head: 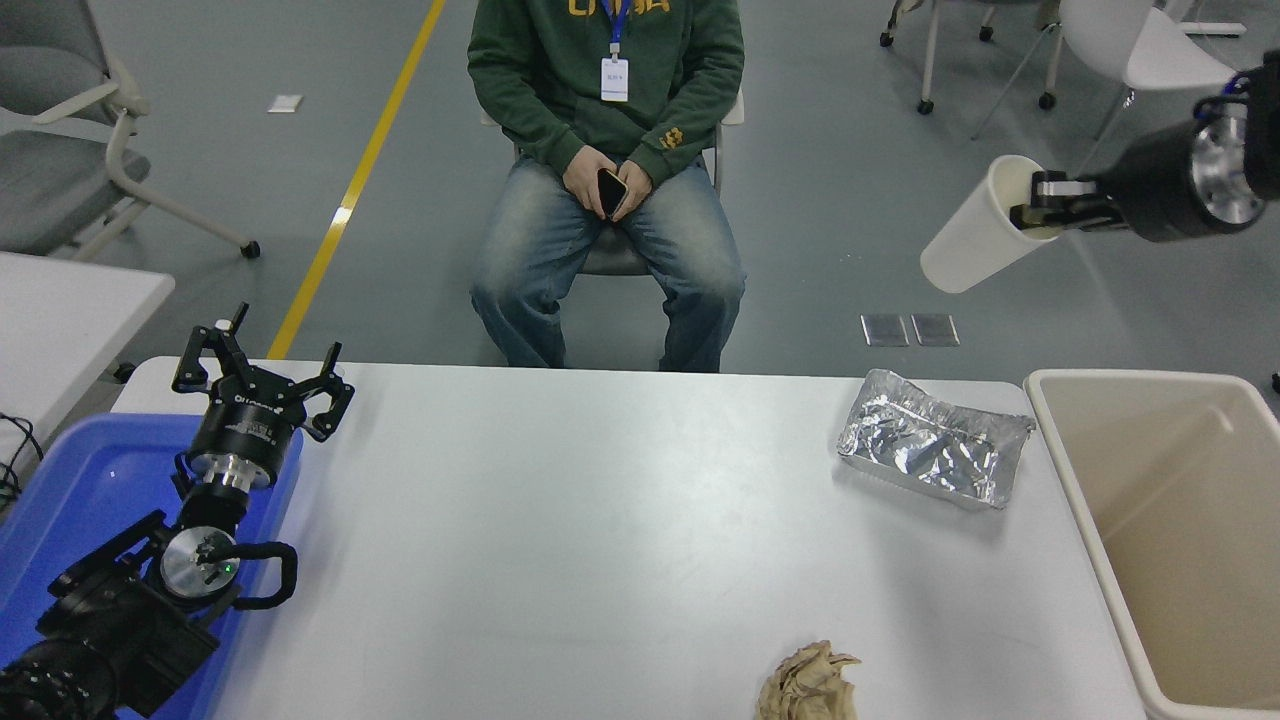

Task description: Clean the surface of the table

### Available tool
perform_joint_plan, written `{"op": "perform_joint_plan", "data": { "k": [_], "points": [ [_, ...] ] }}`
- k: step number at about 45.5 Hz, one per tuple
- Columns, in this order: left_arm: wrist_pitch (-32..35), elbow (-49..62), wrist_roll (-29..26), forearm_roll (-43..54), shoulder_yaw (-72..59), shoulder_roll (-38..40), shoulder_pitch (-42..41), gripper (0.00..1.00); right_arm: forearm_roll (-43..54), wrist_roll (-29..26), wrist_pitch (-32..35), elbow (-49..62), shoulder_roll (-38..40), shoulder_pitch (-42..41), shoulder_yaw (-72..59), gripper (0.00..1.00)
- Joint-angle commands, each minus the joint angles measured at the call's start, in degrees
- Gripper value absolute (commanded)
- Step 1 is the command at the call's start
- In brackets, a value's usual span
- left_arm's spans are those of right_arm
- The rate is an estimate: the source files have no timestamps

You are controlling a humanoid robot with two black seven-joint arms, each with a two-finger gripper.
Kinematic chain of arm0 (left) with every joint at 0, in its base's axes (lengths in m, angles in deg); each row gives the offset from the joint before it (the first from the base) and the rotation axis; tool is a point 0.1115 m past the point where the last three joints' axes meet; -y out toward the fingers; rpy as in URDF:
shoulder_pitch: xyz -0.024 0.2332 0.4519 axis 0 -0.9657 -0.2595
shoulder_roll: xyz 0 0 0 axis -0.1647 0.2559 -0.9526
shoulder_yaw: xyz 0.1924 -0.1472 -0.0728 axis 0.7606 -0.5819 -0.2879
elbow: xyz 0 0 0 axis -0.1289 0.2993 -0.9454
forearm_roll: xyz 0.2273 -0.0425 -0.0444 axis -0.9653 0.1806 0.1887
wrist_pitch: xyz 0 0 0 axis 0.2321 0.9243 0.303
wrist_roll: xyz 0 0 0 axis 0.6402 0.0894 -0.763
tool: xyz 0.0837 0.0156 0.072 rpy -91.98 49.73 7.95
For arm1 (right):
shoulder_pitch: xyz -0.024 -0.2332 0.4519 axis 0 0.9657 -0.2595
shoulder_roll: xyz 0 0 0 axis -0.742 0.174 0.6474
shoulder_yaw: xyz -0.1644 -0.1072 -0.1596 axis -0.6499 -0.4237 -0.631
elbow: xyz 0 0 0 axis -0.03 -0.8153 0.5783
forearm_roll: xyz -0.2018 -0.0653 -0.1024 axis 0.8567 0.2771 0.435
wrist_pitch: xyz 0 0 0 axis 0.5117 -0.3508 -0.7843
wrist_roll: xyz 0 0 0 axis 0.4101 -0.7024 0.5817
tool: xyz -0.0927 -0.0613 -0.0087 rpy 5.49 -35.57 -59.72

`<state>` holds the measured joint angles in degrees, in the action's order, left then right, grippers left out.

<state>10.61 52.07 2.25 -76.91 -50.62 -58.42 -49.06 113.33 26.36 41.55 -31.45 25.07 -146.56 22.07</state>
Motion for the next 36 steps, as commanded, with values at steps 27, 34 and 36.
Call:
{"op": "perform_joint_plan", "data": {
  "k": [27,34,36],
  "points": [
    [0.0,0.0,-0.08,0.0,0.0,-0.02,0.09,1.0,-0.82,-0.74,-6.63,57.35,-12.38,48.91,23.98,0.0],
    [0.0,0.0,-0.08,0.0,0.0,-0.02,0.01,1.0,-1.35,-1.7,-14.88,58.59,-14.22,54.01,27.67,0.0],
    [0.0,0.0,-0.08,0.0,0.0,-0.02,0.09,1.0,-2.05,-2.67,-17.08,58.59,-14.66,54.98,28.81,0.0]
  ]
}}
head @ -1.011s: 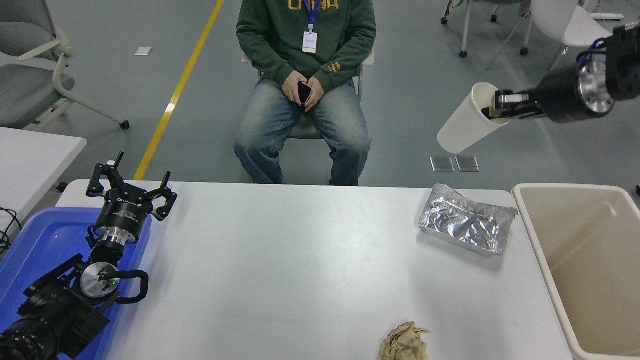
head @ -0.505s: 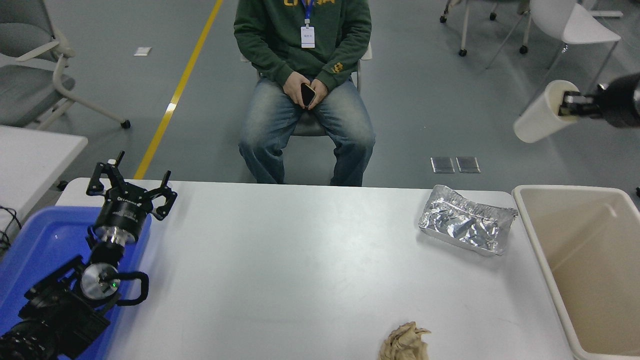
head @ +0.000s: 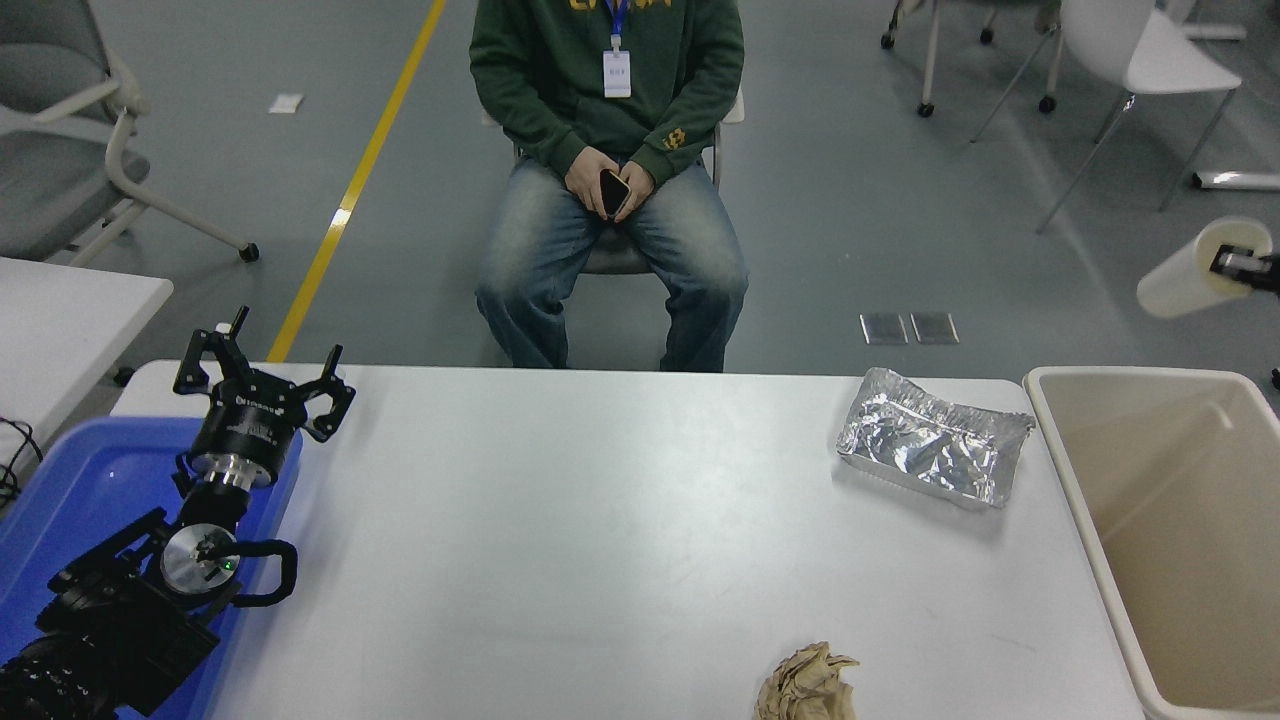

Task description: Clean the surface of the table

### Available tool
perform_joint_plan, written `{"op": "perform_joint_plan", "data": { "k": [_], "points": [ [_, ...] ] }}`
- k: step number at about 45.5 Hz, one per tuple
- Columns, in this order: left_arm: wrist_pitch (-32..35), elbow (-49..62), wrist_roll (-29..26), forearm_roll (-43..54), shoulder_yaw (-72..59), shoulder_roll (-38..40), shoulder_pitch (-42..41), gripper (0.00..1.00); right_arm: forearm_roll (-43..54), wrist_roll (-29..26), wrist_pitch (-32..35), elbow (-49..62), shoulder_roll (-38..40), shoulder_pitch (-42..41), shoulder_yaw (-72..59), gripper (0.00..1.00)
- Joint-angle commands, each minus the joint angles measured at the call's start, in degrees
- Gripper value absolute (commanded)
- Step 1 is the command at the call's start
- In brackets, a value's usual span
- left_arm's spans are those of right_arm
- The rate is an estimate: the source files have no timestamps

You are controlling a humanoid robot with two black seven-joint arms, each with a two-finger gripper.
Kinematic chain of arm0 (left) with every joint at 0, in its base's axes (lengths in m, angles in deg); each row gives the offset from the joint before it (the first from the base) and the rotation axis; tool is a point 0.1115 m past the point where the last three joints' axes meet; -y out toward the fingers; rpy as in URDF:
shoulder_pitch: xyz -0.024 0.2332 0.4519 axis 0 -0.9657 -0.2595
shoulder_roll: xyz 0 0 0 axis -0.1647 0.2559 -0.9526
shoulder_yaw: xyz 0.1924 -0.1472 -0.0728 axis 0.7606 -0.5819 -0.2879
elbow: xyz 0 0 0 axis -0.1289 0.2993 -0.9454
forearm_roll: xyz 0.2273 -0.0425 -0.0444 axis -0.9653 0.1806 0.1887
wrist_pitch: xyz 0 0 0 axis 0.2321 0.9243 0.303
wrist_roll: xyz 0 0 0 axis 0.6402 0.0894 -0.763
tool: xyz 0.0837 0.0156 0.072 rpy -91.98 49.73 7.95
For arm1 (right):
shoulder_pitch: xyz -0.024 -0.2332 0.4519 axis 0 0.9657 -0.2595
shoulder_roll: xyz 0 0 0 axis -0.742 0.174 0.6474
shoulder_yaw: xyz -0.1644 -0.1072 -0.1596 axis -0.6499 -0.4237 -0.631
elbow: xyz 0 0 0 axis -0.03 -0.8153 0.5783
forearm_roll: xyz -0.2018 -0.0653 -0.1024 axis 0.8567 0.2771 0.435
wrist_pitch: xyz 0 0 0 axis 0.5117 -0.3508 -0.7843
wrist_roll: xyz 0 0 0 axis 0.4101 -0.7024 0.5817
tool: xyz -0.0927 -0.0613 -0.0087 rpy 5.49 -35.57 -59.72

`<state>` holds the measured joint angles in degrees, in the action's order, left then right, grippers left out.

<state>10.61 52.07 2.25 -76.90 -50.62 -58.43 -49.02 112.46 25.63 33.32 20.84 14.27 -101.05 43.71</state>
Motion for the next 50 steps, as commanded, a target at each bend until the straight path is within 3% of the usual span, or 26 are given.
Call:
{"op": "perform_joint_plan", "data": {
  "k": [1,19,48,50],
  "points": [
    [0.0,0.0,0.01,-0.01,0.0,-0.01,0.05,1.0,-1.7,-2.47,-9.74,6.3,-4.22,9.82,7.79,0.0],
    [0.0,0.0,0.01,-0.01,0.0,-0.01,0.05,1.0,-15.06,-6.08,-20.29,5.77,-8.09,15.45,14.65,0.0],
    [0.0,0.0,0.01,0.08,0.0,-0.01,0.05,1.0,-18.85,-7.22,-22.4,5.77,-11.96,18.79,31.53,0.0],
    [0.0,0.0,0.01,0.08,0.0,-0.01,0.05,1.0,-18.85,-7.22,-22.4,5.77,-11.96,18.87,31.62,0.05]
  ]
}}
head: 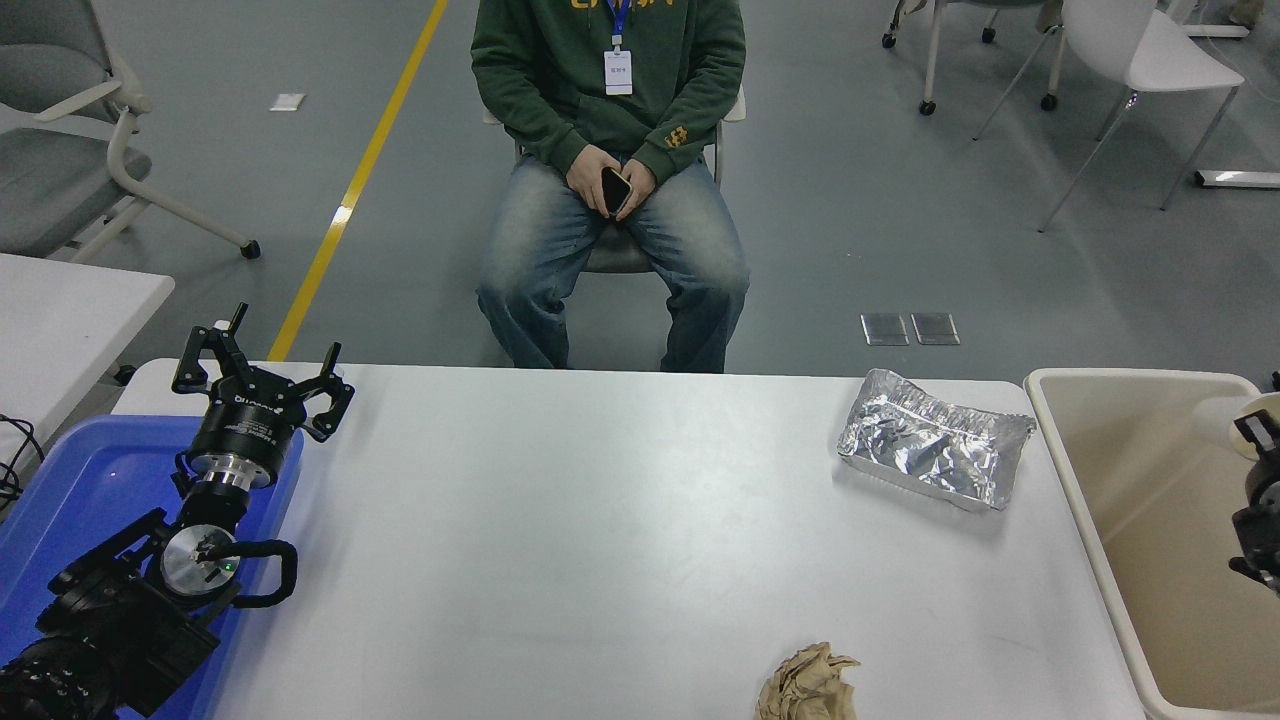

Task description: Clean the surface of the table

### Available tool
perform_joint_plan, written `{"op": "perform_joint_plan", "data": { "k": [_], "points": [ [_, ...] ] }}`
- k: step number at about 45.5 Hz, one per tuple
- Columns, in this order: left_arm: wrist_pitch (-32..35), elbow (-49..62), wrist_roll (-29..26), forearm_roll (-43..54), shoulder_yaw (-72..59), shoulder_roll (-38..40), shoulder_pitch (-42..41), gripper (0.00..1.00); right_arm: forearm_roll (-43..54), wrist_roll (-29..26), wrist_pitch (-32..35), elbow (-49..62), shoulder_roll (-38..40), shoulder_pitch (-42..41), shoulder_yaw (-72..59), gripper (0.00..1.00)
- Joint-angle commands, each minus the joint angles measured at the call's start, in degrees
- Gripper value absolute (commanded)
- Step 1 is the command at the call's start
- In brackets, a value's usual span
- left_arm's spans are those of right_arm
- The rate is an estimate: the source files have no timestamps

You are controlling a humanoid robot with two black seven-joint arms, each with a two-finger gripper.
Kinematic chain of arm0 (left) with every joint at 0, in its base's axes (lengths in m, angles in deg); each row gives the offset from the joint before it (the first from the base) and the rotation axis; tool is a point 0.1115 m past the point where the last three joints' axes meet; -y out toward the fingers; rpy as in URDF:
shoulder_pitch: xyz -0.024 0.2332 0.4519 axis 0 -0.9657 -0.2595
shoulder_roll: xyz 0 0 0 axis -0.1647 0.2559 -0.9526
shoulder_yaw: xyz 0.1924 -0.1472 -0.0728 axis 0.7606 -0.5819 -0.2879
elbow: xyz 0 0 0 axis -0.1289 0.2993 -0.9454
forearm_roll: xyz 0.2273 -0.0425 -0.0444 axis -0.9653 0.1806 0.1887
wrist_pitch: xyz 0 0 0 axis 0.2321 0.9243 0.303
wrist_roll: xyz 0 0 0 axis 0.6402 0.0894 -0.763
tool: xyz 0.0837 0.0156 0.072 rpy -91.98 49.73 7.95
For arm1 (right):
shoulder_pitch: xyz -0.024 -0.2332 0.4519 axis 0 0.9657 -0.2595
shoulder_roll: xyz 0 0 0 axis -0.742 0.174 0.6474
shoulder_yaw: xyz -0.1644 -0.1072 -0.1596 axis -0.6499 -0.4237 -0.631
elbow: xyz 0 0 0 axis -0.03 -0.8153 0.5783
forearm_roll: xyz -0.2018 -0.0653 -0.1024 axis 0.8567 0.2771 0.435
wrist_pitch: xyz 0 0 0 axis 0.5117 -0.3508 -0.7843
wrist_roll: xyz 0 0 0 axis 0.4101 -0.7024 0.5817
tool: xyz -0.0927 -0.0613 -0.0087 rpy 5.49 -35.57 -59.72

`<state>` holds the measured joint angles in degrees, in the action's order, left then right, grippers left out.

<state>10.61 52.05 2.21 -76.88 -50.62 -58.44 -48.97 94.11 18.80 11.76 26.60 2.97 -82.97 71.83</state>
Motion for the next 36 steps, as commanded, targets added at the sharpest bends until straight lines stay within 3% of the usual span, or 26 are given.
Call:
{"op": "perform_joint_plan", "data": {
  "k": [1,2,5,7,36],
  "points": [
    [0.0,0.02,-0.04,-0.03,0.0,0.0,0.0,1.0,-0.5,-0.39,-0.84,0.01,-0.65,0.88,3.49,0.09],
    [0.0,0.02,-0.04,-0.03,0.0,0.0,0.0,1.0,-0.5,-0.39,-0.75,0.01,-0.65,0.88,3.49,0.17],
    [0.0,0.02,-0.04,-0.03,0.0,0.0,0.0,1.0,-0.59,-0.48,-0.84,0.01,-0.65,0.79,3.67,0.7],
    [0.0,-0.07,0.05,0.06,0.0,0.0,0.0,1.0,-0.76,-0.56,-0.67,-0.08,-0.74,0.44,3.76,1.0],
    [0.0,0.02,0.05,-0.03,0.0,0.0,0.0,1.0,-0.94,-0.56,0.56,-1.84,0.49,-4.39,4.11,1.0]
  ]
}}
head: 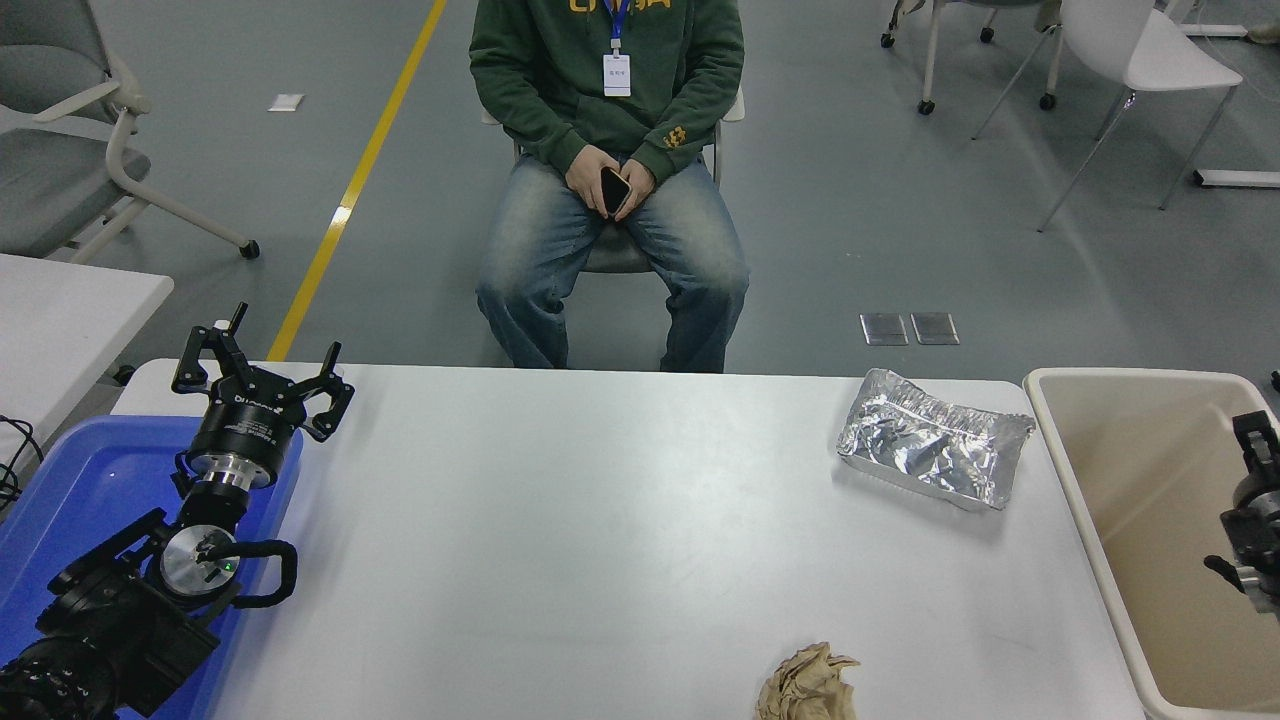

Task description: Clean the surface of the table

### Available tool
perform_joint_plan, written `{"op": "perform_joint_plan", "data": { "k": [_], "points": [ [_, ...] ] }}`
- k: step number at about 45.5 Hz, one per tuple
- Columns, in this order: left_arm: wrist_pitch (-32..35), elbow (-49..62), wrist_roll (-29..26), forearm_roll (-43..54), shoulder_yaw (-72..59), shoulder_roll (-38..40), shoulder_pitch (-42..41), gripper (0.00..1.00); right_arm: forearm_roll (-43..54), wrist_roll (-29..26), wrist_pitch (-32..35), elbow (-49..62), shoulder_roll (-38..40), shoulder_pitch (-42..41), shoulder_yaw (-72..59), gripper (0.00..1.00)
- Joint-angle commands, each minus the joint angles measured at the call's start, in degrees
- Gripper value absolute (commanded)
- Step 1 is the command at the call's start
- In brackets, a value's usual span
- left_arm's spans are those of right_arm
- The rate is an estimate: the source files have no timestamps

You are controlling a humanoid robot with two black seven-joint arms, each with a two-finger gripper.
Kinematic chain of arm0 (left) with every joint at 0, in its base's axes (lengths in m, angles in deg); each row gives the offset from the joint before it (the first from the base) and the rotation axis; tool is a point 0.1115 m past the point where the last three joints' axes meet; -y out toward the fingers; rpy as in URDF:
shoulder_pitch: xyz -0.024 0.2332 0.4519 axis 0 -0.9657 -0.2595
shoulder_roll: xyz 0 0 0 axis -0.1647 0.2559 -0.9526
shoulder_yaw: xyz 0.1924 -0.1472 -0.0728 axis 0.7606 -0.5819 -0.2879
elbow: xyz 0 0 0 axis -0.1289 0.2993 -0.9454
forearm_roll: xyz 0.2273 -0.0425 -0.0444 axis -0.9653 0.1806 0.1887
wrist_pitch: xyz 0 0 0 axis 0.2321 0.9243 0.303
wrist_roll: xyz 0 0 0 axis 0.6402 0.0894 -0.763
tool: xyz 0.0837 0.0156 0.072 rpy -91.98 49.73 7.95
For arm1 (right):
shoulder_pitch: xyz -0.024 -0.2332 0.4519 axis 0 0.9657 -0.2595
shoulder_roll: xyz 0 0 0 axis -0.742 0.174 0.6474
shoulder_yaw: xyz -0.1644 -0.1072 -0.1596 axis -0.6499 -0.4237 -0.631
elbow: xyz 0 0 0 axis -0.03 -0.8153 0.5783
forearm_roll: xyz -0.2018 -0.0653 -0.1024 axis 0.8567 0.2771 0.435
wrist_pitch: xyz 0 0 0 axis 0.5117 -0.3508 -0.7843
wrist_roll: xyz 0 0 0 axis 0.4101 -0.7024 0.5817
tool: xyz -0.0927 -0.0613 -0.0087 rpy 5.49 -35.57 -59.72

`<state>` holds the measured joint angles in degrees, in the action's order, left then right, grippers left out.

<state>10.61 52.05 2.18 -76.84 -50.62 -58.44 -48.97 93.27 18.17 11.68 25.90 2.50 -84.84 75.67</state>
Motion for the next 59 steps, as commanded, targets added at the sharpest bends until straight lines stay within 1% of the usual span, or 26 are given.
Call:
{"op": "perform_joint_plan", "data": {
  "k": [1,7,12,16,21,34,42,47,53,59],
  "points": [
    [0.0,0.02,0.08,-0.07,0.0,0.0,0.0,1.0,-0.09,0.07,1.0,-1.4,1.05,-2.7,0.27,1.0],
    [0.0,0.02,0.0,0.02,0.0,0.0,0.0,1.0,-1.41,0.16,3.72,-2.71,2.27,-4.54,0.71,1.0],
    [0.0,0.02,-0.01,-0.07,0.0,0.0,0.0,1.0,-6.06,0.42,6.44,-6.66,4.64,-5.86,1.76,1.0],
    [0.0,0.02,0.0,0.02,0.0,0.0,0.0,1.0,-9.58,0.6,7.85,-14.13,8.42,-7.35,2.03,1.0],
    [0.0,0.02,-0.01,-0.07,0.0,0.0,0.0,1.0,-9.94,0.68,7.85,-21.95,12.11,-8.67,2.81,1.0],
    [0.0,0.02,0.08,0.02,0.0,0.0,0.0,1.0,-9.94,0.77,8.91,-41.82,18.89,-9.56,15.82,1.0],
    [0.0,0.02,0.08,-0.07,0.0,0.0,-0.09,1.0,-9.85,0.77,9.08,-47.8,18.63,-9.99,16.79,1.0],
    [0.0,0.02,0.08,-0.07,0.0,0.0,-0.09,1.0,-9.85,1.03,9.0,-51.31,17.13,-9.91,17.4,1.0],
    [0.0,0.02,0.08,-0.07,0.0,0.0,-0.09,1.0,-10.03,2.0,8.21,-55.36,13.45,-9.38,18.37,1.0],
    [0.0,0.02,0.08,-0.07,0.0,0.0,-0.09,1.0,-10.03,2.09,8.03,-54.92,7.3,-8.07,22.41,1.0]
  ]
}}
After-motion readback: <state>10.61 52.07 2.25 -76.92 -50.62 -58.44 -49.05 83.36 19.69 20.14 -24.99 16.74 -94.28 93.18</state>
